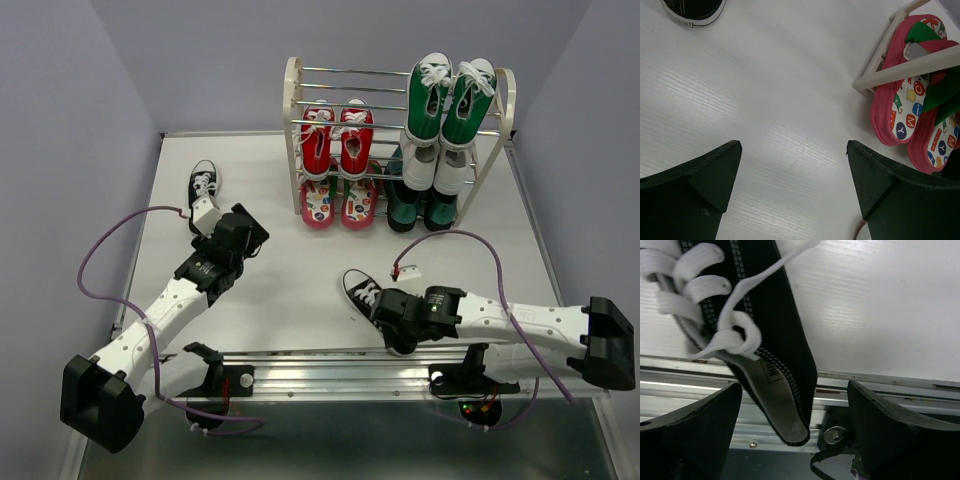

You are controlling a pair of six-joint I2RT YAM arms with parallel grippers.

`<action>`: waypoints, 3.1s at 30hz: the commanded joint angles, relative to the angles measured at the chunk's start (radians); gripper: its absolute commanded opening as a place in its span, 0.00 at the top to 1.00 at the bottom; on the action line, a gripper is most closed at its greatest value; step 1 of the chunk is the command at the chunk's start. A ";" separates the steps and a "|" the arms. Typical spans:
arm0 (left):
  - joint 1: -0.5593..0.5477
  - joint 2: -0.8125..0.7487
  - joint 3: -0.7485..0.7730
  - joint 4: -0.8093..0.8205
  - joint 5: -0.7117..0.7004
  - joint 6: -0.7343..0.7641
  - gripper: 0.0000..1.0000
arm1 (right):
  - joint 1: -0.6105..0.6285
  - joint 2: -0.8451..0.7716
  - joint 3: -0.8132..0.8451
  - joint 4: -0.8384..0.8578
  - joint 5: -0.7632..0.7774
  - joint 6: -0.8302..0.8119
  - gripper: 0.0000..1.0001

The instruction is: Place and organize the shoes onto the shoe shelf

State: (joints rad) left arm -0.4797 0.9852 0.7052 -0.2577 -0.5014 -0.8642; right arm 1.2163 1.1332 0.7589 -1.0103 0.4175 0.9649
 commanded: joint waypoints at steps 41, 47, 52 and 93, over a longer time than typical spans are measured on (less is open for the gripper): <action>0.009 0.015 0.024 0.012 -0.049 0.039 0.01 | -0.127 -0.055 0.313 0.283 -0.186 -0.529 0.99; 0.010 -0.010 0.004 0.040 -0.051 0.036 0.01 | -0.127 -0.067 0.463 0.320 -0.076 -0.626 0.99; 0.013 -0.010 -0.012 0.060 -0.039 0.036 0.01 | -0.127 -0.075 0.505 0.527 0.073 -0.722 0.99; 0.043 0.070 -0.012 0.103 0.027 0.071 0.01 | -0.511 0.655 1.583 0.342 0.211 -0.672 0.99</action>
State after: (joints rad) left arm -0.4431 1.0512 0.6949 -0.1669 -0.4702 -0.8082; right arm 0.7124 1.7996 2.2719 -0.7372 0.5991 0.2592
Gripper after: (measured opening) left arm 0.986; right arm 0.040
